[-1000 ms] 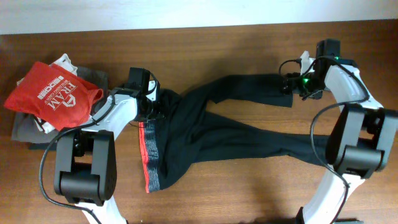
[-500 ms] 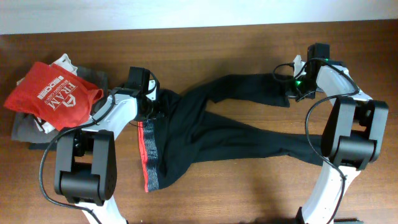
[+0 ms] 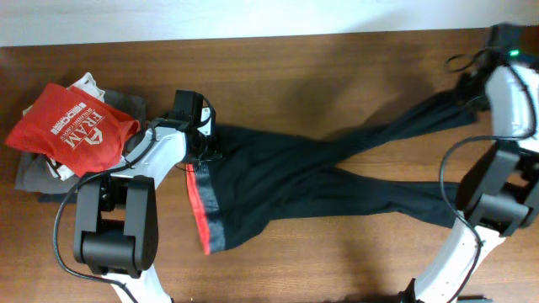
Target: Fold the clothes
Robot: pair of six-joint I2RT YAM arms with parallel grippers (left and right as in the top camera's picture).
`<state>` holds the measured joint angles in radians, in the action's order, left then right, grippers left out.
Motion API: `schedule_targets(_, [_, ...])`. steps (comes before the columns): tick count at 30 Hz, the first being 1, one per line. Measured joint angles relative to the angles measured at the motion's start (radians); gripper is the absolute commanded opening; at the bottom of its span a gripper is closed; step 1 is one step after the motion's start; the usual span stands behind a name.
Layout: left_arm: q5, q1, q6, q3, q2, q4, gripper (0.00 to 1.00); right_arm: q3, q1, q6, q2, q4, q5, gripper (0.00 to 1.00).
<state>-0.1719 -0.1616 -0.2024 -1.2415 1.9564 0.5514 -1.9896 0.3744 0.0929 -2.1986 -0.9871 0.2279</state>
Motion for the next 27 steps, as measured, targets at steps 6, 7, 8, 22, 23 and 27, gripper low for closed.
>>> schedule_targets(6, [0.003,0.0,0.0,0.0,0.0,0.0,0.61,-0.039,0.009,0.014,0.0,-0.017,0.041,0.5])
schedule_targets(7, [0.004,0.0,0.0,0.0,0.0,0.0,0.61,-0.039,0.008,0.013,0.0,-0.024,0.042,0.51])
schedule_targets(8, [0.004,0.0,0.0,0.0,0.0,0.0,0.61,-0.039,0.005,0.011,0.0,-0.034,0.042,0.51])
schedule_targets(22, [0.004,0.0,0.0,0.0,0.0,0.001,0.61,-0.003,0.003,0.01,0.0,-0.116,-0.106,0.64])
schedule_targets(23, [0.004,0.0,0.0,0.0,0.0,0.001,0.61,0.003,0.003,0.01,0.0,-0.111,-0.118,0.64])
schedule_targets(27, [0.004,0.0,0.0,0.0,0.0,0.0,0.61,0.026,0.003,0.009,-0.011,-0.058,-0.156,0.64])
